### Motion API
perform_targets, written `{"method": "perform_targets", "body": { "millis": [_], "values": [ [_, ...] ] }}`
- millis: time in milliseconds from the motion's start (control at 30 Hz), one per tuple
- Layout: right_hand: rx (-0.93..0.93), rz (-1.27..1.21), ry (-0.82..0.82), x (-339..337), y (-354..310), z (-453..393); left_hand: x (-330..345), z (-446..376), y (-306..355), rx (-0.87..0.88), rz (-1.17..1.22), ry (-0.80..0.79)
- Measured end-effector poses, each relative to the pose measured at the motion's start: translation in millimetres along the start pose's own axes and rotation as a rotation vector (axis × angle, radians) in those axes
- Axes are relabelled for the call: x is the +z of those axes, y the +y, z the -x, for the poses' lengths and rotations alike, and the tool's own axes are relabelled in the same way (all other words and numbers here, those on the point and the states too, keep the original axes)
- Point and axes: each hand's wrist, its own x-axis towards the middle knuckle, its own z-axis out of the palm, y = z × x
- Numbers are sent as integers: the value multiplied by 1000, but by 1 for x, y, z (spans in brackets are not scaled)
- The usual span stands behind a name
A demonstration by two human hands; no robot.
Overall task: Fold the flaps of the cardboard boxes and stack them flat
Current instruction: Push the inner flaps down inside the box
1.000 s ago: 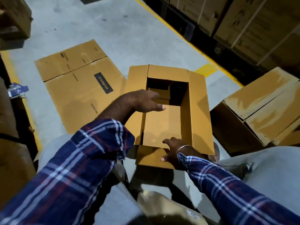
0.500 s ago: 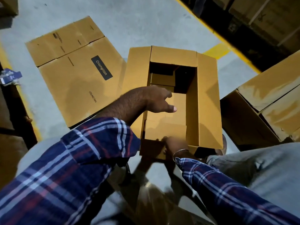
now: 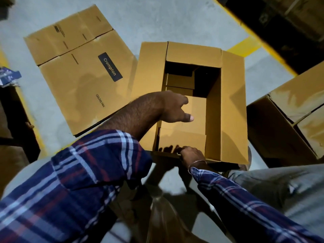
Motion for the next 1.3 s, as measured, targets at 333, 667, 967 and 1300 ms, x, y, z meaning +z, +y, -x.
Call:
{"method": "perform_targets", "body": {
  "millis": [333, 667, 967, 1300],
  "values": [
    [-18, -477, -210, -29, 15, -3, -59, 53, -97, -260, 153, 232],
    [259, -1100, 456, -148, 58, -112, -45, 27, -91, -241, 173, 73],
    [309, -950, 446, -217, 96, -193, -41, -14, -85, -176, 40, 144],
    [19, -470, 1267, -283, 113, -213, -51, -45, -68, -134, -68, 292]
  ]
}}
